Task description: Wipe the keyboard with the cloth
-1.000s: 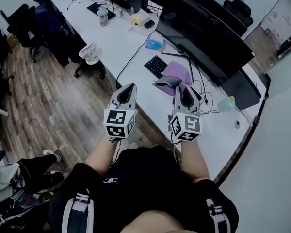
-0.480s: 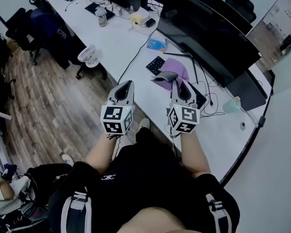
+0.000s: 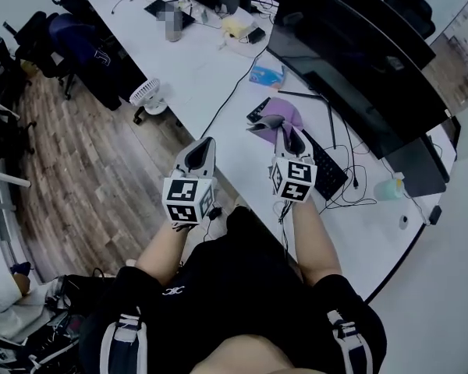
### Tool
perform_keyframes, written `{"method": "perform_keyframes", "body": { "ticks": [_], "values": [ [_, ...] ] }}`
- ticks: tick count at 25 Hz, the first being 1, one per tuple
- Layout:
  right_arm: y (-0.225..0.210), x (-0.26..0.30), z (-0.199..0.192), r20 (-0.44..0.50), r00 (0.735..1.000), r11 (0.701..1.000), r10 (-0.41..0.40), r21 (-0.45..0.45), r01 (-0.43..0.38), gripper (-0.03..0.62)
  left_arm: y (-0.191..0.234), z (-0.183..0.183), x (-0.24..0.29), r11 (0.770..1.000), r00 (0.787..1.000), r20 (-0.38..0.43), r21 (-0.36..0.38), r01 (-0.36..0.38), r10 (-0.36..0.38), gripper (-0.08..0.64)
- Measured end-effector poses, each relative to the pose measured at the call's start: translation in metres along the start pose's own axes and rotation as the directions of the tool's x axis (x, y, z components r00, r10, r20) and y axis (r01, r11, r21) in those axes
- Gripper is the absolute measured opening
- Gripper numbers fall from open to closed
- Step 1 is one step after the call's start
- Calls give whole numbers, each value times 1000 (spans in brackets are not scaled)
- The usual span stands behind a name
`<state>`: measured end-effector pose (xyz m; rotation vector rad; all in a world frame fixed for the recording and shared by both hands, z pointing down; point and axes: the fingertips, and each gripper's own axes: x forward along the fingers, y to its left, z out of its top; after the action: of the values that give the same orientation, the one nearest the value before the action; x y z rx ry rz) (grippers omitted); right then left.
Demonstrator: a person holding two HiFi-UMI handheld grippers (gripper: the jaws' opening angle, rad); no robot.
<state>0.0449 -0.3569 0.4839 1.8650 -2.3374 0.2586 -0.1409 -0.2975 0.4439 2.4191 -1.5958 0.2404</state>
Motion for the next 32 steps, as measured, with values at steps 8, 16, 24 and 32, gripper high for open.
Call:
{"method": "perform_keyframes", "body": {
  "ticks": [8, 16, 24, 32],
  "values": [
    [-13, 108, -51, -145, 989, 999, 8, -38, -14, 97, 29, -17, 54, 999, 997, -66, -15, -30, 29, 14],
    [-16, 185, -107, -295, 956, 998, -3, -65, -17, 97, 58, -38, 84, 998, 989, -136, -20, -65, 62, 14],
    [-20, 220, -166, -476, 878, 992, -55, -128, -7, 97, 70, -48, 98, 997, 986, -155, -25, -71, 66, 14],
    [-16, 224, -170, -539, 835, 975, -108, -220, -16, 97, 78, -44, 96, 997, 987, -151, -36, -68, 62, 14]
  ]
}}
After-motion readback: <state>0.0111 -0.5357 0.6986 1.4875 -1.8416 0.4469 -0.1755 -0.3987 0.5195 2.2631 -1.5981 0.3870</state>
